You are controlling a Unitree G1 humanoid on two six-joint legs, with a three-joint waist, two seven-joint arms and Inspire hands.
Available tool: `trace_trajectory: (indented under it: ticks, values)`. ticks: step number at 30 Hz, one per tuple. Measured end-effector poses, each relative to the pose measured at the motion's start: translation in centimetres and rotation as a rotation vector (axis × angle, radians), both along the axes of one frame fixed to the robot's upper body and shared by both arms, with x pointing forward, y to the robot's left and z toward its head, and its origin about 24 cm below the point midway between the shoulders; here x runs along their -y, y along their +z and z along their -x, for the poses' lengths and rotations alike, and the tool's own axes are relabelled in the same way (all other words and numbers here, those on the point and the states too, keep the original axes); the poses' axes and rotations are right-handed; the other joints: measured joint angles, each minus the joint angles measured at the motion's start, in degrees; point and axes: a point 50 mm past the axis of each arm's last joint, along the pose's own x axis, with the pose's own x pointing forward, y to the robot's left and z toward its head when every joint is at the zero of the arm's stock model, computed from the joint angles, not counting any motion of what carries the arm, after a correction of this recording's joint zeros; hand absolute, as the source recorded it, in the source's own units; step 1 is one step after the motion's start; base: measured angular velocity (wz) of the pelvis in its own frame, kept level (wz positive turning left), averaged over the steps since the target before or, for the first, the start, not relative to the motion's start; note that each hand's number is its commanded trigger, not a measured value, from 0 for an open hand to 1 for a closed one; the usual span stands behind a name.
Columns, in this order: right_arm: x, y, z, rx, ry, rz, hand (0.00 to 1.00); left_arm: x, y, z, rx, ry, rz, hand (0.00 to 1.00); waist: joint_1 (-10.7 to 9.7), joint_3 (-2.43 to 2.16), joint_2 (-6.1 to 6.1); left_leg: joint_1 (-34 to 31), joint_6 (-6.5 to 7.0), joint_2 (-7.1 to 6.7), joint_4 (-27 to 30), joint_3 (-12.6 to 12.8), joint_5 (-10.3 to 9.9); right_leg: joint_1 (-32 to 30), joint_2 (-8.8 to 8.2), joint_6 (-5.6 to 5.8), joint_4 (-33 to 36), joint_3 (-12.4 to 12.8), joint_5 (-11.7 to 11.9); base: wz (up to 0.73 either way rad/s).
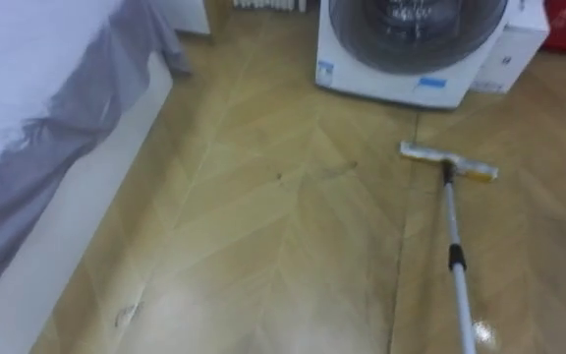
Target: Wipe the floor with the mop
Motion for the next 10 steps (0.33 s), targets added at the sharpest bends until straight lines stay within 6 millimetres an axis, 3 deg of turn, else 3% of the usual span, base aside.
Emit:
trace_trajectory:
  ticks: [1,4,10]
  values:
    - [-0.2,-0.1,0.0,-0.01,0.005,-0.011,1.0,-0.1,0.0,0.2,-0.012,0.006,-0.001,0.0,-0.06,-0.13,-0.9,0.97,-0.07,0.24,-0.4,0.07,0.05,1.04,0.3,-0.11,-0.76,0.04,0.12,-0.07]
    - [-1.1,-0.4,-0.1,-0.026,0.018,-0.046,1.0,-0.3,0.1,0.5,-0.031,-0.011,-0.011,0.0,0.01,-0.04,-1.74,4.22,-0.58,1.14,-2.48,0.61,0.47,4.59,1.34,-0.45,-3.9,0.27,1.12,-0.07]
    - [-2.3,-0.9,-0.5,0.007,0.014,-0.084,1.0,-0.3,0.1,0.0,-0.046,-0.111,-0.026,0.0,-0.52,0.09,-2.04,7.24,-0.63,1.84,-3.92,0.95,0.58,8.07,2.2,-0.55,-6.48,0.67,1.92,-0.04]
